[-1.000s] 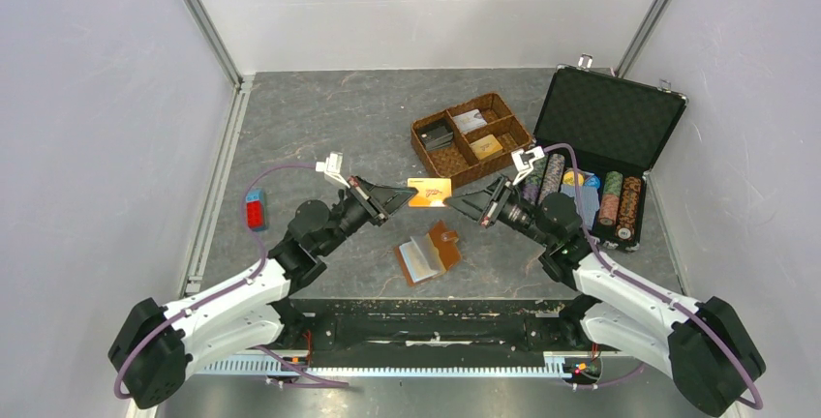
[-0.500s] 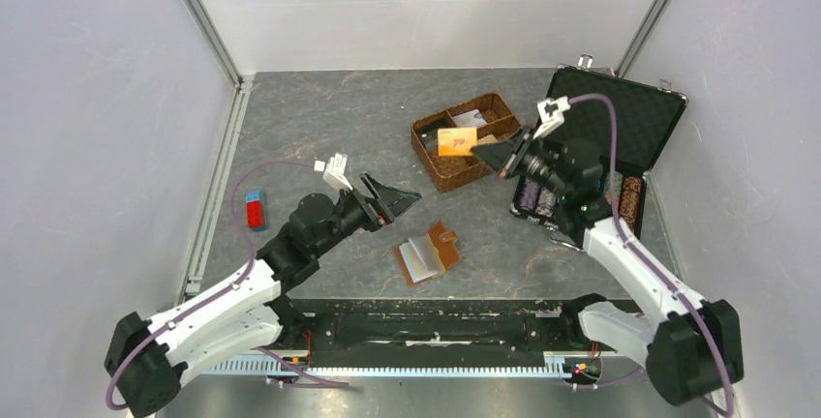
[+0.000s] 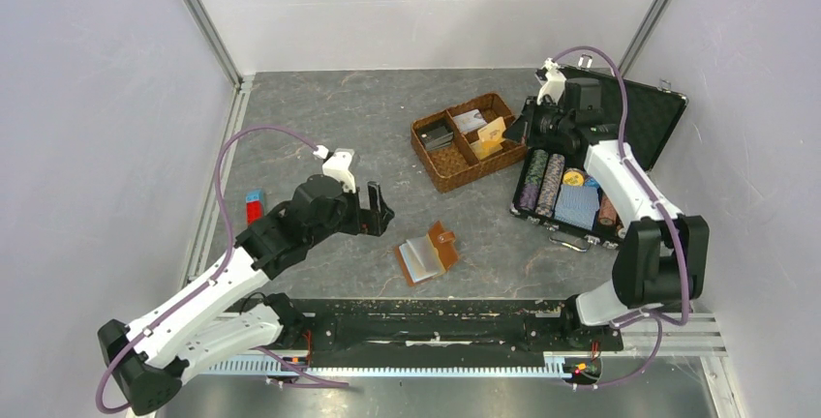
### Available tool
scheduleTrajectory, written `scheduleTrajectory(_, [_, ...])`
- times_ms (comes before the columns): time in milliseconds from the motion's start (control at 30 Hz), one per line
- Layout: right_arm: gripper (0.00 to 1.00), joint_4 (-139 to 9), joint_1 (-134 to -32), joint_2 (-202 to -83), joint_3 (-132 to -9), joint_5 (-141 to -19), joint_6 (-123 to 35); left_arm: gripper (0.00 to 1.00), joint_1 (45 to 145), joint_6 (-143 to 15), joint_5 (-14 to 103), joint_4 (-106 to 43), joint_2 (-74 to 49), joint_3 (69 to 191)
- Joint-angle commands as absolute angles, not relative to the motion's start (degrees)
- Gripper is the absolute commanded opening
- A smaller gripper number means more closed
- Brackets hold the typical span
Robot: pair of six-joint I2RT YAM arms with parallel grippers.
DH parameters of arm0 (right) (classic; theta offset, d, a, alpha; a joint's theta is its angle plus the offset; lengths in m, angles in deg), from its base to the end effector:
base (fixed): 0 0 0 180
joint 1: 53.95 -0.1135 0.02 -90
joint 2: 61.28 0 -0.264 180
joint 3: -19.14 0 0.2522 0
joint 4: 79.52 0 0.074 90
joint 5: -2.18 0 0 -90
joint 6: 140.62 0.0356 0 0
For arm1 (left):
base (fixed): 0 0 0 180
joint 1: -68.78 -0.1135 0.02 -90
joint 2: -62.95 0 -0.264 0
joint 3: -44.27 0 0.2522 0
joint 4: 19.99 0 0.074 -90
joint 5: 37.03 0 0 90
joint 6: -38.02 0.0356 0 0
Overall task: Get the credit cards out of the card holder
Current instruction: Place the credit card in the storage box.
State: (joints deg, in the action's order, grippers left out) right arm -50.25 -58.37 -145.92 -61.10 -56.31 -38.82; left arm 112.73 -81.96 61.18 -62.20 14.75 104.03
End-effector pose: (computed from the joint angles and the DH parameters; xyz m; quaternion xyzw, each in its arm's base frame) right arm 0.3312 0.0443 0.2991 -0.0733 0.8550 0.3011 0.4160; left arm 0.1368 -0.1248 0.3052 0.0702 0.8645 -0.2472 0.4320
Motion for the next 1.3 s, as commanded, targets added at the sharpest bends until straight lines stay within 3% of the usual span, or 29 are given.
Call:
scheduleTrajectory(0, [0.00,-43.26,-57.12,-150.24,-68.35,-58.38,-44.89,1.00,112.64,-73.30,66.41,-70.08,16.47,107.43])
scheduleTrajectory(367, [0.00,-34.81,-57.10,-162.01,-80.09,-59.95,-49.96,1.00,112.64,-69.32,72.55,-72.68,22.95,105.75])
scheduleTrajectory(1267, [0.00,-43.93,-57.11,-169.55,-76.48,-51.05,-47.47,1.00,112.64,-68.95,75.56,-73.17,20.91,106.28])
